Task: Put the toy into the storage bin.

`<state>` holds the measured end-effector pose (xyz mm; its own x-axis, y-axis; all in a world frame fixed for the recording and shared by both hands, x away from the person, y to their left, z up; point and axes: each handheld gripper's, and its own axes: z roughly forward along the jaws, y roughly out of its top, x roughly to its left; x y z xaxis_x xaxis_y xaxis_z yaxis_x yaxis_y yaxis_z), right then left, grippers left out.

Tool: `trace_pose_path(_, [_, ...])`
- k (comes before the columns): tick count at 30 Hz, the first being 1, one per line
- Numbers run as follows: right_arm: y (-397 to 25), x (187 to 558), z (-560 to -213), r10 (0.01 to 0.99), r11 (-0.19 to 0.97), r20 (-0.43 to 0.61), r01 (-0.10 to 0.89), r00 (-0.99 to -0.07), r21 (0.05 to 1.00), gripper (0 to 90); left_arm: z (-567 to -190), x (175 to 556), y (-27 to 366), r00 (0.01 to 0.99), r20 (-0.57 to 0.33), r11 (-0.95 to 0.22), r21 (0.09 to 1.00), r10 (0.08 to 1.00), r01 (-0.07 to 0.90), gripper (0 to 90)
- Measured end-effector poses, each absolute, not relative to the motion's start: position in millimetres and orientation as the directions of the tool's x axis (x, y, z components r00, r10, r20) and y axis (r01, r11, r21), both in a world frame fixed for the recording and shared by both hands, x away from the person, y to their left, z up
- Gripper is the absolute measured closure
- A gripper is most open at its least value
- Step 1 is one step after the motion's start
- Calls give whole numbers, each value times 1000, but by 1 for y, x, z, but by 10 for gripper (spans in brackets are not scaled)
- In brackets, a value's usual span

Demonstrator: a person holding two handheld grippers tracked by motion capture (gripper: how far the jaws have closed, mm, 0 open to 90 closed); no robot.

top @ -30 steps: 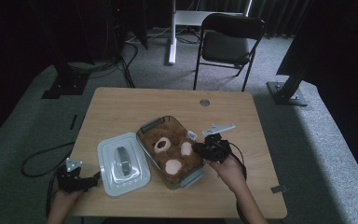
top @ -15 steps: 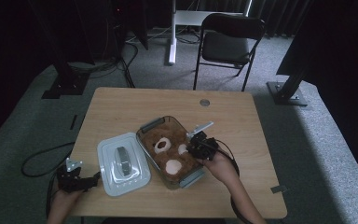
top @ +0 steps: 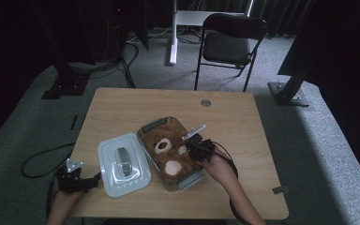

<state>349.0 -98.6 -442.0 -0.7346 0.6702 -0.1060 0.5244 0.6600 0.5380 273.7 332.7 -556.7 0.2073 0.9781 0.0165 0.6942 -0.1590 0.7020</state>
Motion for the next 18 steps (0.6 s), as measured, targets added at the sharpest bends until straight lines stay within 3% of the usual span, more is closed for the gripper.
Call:
trace_pose_path(2, [-107,348,-435,678,603,-30,533,-734,594,873,-557,274,333,207,17,-159,702,978,694,19])
trace_pose_path(11, [-132,330,-402,677,482,60,503,-734,717,745,-557,274,333,207,16,-159,702,978,694,18])
trace_pose_path(14, [-133,317,-389,661,419,101,476,-744,773,571,-557,274,333,207,16,-159,702,978,694,19])
trace_pose_path(18, [-126,294,-375,600,380,136,431,-788,819,599,-557,274,333,208,16,-159,702,978,694,19])
